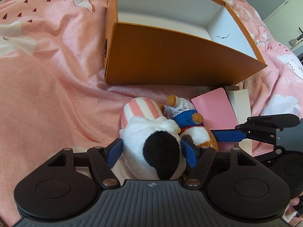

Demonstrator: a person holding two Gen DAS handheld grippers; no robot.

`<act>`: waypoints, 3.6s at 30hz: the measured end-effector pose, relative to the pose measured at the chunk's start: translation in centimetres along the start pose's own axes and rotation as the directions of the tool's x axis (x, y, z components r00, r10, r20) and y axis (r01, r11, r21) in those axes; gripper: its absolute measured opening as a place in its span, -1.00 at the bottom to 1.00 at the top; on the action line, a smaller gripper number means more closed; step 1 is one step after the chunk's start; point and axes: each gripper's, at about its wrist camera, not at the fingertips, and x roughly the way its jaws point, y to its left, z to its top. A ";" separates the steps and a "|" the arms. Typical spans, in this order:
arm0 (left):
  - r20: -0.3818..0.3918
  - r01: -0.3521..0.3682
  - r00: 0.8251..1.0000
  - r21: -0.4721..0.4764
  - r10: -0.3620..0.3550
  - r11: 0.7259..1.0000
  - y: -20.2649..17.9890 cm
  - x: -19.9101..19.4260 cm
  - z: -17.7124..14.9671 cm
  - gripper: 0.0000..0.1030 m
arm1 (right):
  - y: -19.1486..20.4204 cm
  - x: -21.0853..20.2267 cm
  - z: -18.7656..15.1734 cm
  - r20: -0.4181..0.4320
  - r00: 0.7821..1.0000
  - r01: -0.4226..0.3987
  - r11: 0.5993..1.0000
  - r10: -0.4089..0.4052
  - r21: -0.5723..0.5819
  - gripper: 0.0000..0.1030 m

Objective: Organize objects
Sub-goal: 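Grasp the brown plush dog with the right gripper while the left grasps the white cat plush, then carry both plush toys into the box and open both grippers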

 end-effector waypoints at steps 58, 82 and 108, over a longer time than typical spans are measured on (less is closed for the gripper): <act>0.361 -0.093 0.932 0.287 -0.018 0.953 -5.2 -6.7 11.2 0.43 | -8.9 -13.9 8.8 0.537 0.843 -0.165 0.964 0.027 0.210 -0.13; 0.117 -0.318 0.948 0.405 0.296 0.857 -5.2 3.2 12.8 0.44 | -12.0 1.9 11.6 0.265 0.950 -0.243 0.926 0.166 0.290 -0.11; 0.162 -0.308 0.951 0.396 0.264 0.865 -3.3 2.0 11.3 -0.25 | -10.1 4.3 13.1 0.049 0.984 -0.177 0.971 0.171 0.164 -0.12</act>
